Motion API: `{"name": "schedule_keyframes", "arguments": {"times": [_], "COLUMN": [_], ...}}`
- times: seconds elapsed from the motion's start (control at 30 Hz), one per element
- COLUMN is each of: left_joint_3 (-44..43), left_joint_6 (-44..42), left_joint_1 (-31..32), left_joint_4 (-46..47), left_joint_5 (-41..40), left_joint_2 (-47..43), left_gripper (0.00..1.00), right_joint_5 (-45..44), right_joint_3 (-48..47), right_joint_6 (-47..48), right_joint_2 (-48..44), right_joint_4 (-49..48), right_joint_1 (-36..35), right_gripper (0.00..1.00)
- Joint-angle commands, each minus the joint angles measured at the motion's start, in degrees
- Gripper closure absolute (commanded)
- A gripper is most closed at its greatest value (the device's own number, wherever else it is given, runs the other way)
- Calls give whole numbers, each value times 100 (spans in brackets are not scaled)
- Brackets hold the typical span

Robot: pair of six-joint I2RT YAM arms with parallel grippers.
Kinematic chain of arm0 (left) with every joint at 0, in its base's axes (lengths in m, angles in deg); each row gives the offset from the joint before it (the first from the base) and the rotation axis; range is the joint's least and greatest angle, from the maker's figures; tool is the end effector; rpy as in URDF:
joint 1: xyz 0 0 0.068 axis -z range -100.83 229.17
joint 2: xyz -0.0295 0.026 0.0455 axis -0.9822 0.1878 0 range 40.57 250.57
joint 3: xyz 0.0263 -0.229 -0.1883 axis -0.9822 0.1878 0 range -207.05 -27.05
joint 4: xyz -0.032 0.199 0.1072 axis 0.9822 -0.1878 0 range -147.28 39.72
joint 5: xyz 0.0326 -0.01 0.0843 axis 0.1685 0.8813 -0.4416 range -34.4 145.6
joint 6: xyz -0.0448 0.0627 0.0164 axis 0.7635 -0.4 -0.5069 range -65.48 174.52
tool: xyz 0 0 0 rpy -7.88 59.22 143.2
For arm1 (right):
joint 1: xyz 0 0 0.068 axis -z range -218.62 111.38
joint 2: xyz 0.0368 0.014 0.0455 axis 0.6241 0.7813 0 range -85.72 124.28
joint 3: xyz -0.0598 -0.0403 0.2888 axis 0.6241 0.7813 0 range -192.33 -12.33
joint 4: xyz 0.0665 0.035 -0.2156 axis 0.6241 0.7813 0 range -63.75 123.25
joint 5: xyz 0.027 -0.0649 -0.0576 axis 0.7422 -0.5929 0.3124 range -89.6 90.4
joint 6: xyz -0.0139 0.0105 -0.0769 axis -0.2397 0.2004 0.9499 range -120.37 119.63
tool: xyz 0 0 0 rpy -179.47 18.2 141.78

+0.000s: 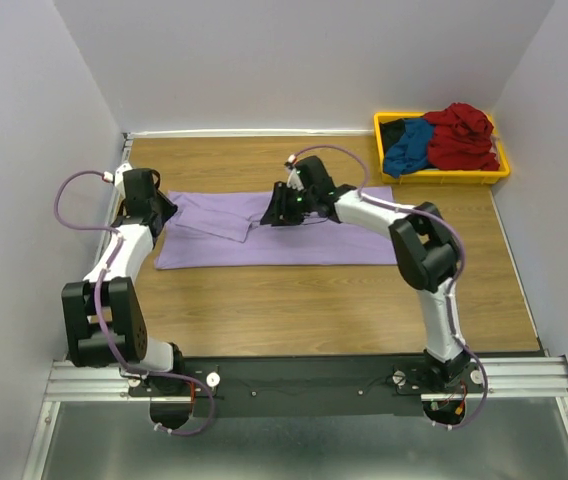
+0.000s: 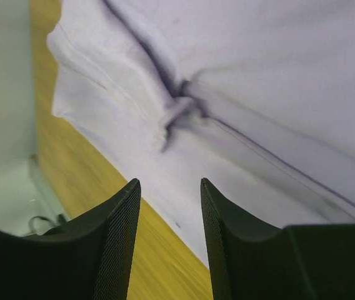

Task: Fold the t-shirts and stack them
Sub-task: Fold the tshirt

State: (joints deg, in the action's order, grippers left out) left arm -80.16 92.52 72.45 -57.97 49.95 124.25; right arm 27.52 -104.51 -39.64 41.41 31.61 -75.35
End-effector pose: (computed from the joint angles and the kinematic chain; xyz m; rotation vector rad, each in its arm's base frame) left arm 0.3069 0.0428 0.2591 -0.9022 2.0518 -0.1864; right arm 0.3847 0.3256 0.1869 -0.2220 2.4835 1.1772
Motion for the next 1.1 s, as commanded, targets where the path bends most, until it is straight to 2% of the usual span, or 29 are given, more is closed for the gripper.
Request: {"name": "schedule_keyframes", "arguments": {"times": [0.0, 0.17, 0.33, 0.57, 0.67, 0.83, 0.9, 1.0, 1.07], "left_joint_3": [238, 484, 652, 301, -155, -1648, -2167, -3483, -3829], "left_joint_6": [-38, 199, 304, 130, -143, -697, -872, -1136, -1215], "left_joint_1": [276, 558, 540, 549, 558, 619, 820, 1075, 1138], "left_joint_4": [-172, -93, 109, 294, 355, 101, -66, -373, -453], "left_joint_5": [-208, -209, -226, -287, -305, -481, -516, -621, -656], "left_joint_2": [-282, -28, 543, 1421, 1956, 2836, 3092, 3654, 3848], "left_gripper": [65, 71, 75, 76, 79, 80, 80, 78, 76], "right_joint_5": [-978, -2183, -2315, -2553, -2317, -1350, -1296, -955, -1111], "right_joint_3": [551, 1588, 2195, 2556, 2897, 3600, 3637, 3594, 3436], "right_joint_6": [1261, 1843, 1843, 2046, 2029, 1896, 1992, 2168, 2256], "right_joint_2": [-873, -1576, -1946, -1798, -1849, -2174, -2289, -2377, -2395], "right_joint_4": [904, 1256, 1274, 1475, 1616, 1949, 2231, 2669, 3021], "right_joint_1": [288, 447, 895, 992, 992, 730, 397, 106, 17], "right_gripper": [50, 50, 50, 50, 50, 50, 50, 50, 50]}}
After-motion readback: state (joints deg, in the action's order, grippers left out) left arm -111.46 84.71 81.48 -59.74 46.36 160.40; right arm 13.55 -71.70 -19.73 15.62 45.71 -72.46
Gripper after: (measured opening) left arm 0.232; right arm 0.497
